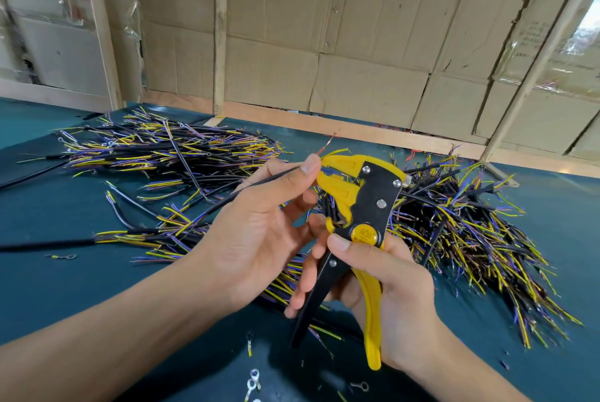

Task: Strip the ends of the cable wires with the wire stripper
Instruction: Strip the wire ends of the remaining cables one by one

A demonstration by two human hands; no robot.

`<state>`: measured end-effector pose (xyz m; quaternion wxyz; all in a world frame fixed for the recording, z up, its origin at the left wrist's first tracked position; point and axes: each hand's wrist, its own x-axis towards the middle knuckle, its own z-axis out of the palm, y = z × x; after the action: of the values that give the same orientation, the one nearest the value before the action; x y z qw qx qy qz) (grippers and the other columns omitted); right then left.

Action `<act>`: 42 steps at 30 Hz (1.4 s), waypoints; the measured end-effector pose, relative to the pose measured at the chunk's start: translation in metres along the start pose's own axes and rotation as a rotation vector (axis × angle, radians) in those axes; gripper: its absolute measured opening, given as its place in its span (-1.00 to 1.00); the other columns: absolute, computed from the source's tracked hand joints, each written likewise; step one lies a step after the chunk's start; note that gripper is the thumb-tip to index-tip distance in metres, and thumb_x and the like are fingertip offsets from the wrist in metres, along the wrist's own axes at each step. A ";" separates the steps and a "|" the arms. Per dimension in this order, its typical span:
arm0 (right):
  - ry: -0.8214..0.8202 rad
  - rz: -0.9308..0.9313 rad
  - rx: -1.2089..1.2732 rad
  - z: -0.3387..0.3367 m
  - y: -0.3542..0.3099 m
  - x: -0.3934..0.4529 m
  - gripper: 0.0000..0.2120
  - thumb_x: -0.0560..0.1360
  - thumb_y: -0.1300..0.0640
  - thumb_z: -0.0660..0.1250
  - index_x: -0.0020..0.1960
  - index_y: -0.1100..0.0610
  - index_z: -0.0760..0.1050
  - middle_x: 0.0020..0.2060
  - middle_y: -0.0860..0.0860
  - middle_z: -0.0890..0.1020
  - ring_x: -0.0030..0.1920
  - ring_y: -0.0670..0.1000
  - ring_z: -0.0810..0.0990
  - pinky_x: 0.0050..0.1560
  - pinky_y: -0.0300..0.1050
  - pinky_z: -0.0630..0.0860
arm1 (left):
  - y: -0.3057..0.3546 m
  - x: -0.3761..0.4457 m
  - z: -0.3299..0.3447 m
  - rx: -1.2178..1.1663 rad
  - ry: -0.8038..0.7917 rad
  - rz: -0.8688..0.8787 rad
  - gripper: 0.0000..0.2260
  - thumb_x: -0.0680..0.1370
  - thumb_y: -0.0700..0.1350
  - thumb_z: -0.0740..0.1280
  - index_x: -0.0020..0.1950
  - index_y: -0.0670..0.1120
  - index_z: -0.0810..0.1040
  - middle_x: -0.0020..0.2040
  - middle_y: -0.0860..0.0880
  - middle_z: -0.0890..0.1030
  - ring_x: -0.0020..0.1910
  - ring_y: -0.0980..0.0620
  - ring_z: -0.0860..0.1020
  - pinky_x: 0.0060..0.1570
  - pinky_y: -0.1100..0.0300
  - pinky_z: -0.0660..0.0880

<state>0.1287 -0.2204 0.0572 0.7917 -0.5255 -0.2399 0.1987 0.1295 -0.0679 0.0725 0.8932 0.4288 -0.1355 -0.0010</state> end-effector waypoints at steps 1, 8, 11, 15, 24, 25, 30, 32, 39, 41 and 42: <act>0.004 0.006 0.010 0.001 0.000 0.000 -0.79 0.36 0.11 0.43 -0.17 0.27 0.61 -0.37 0.32 0.57 -0.38 0.30 0.60 -0.26 0.25 0.59 | 0.001 0.000 0.001 -0.008 0.028 -0.001 -0.79 0.49 -0.07 0.46 -0.27 0.00 0.48 -0.27 -0.01 0.48 -0.36 0.01 0.49 -0.43 0.15 0.45; 0.052 0.007 0.012 0.006 0.004 -0.001 -0.80 0.33 0.13 0.43 -0.23 0.29 0.59 -0.40 0.33 0.54 -0.43 0.27 0.57 -0.32 0.24 0.60 | 0.002 0.002 0.005 0.012 0.167 0.077 -0.76 0.31 -0.06 0.54 -0.29 -0.01 0.47 -0.33 0.02 0.29 -0.36 0.12 0.35 -0.25 0.19 0.39; 0.060 0.013 0.029 0.007 0.004 -0.001 -0.75 0.30 0.09 0.45 -0.22 0.30 0.58 -0.39 0.34 0.54 -0.41 0.28 0.56 -0.30 0.24 0.59 | 0.001 0.001 0.003 0.029 0.176 0.083 -0.78 0.33 -0.06 0.53 -0.30 0.01 0.48 -0.33 0.02 0.25 -0.38 0.11 0.32 -0.21 0.17 0.37; 0.065 0.017 0.020 0.007 0.005 0.000 -0.80 0.35 0.15 0.44 -0.22 0.31 0.58 -0.38 0.35 0.54 -0.40 0.28 0.57 -0.28 0.27 0.59 | 0.000 0.001 0.003 0.043 0.195 0.081 -0.78 0.32 -0.06 0.54 -0.30 0.02 0.49 -0.33 0.02 0.22 -0.41 0.12 0.33 -0.22 0.17 0.36; 0.273 0.088 -0.054 0.006 -0.001 -0.002 -0.65 0.08 -0.02 0.46 -0.37 0.22 0.46 -0.54 0.20 0.41 -0.58 0.10 0.39 -0.50 -0.11 0.45 | 0.001 -0.002 0.010 0.159 0.256 0.152 -0.83 0.25 -0.08 0.53 -0.38 0.00 0.55 -0.22 0.08 0.63 -0.26 0.19 0.58 -0.11 0.11 0.30; 0.267 0.091 -0.049 0.005 0.000 -0.001 -0.67 0.09 -0.01 0.47 -0.36 0.23 0.47 -0.53 0.20 0.42 -0.57 0.11 0.40 -0.49 -0.09 0.47 | 0.000 -0.002 0.010 0.180 0.278 0.161 -0.83 0.26 -0.07 0.54 -0.38 0.00 0.55 -0.20 0.08 0.64 -0.25 0.18 0.58 -0.11 0.11 0.30; 0.152 0.014 0.153 0.001 0.006 0.008 -0.75 0.37 0.04 0.43 -0.18 0.25 0.60 -0.28 0.30 0.57 -0.28 0.29 0.60 -0.13 0.30 0.61 | 0.007 0.007 0.002 0.185 0.384 0.198 -0.81 0.37 -0.10 0.50 -0.39 0.01 0.54 -0.35 0.10 0.54 -0.38 0.15 0.42 -0.22 0.16 0.29; 0.213 -0.042 0.181 -0.004 0.004 0.011 -0.79 0.37 0.06 0.45 -0.18 0.23 0.61 -0.28 0.29 0.58 -0.28 0.29 0.62 -0.14 0.31 0.65 | 0.017 0.015 -0.009 0.363 0.438 0.230 -0.77 0.38 -0.13 0.53 -0.40 -0.01 0.53 -0.41 0.07 0.44 -0.36 0.10 0.38 -0.24 0.16 0.30; 0.540 -0.279 0.211 -0.021 -0.019 0.014 -0.73 0.33 0.05 0.38 -0.17 0.28 0.53 -0.34 0.26 0.59 -0.32 0.29 0.63 -0.09 0.33 0.66 | 0.033 0.061 -0.020 1.768 0.176 0.781 -0.91 0.41 -0.30 0.41 -0.18 -0.21 0.51 -0.25 -0.11 0.49 -0.22 -0.16 0.52 -0.19 0.02 0.47; 0.606 -0.347 0.191 -0.025 -0.026 0.013 -0.76 0.38 0.08 0.36 -0.15 0.28 0.51 -0.34 0.24 0.59 -0.30 0.27 0.63 -0.09 0.28 0.66 | 0.026 0.089 -0.007 2.107 0.056 0.802 -0.84 0.45 -0.24 0.35 0.02 -0.19 0.51 -0.06 -0.19 0.53 -0.10 -0.27 0.55 -0.18 -0.05 0.46; 0.642 -0.382 0.174 -0.027 -0.030 0.014 -0.81 0.45 0.11 0.35 -0.14 0.27 0.50 -0.34 0.23 0.59 -0.29 0.26 0.63 -0.09 0.25 0.66 | 0.020 0.100 0.000 2.233 -0.023 0.769 -0.78 0.48 -0.21 0.32 0.11 -0.19 0.48 0.03 -0.19 0.53 0.00 -0.26 0.55 -0.14 -0.06 0.46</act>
<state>0.1574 -0.2430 0.0781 0.8909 -0.4377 -0.0559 -0.1076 0.2240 -0.0667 0.1121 -0.0366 0.9033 -0.1894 0.3832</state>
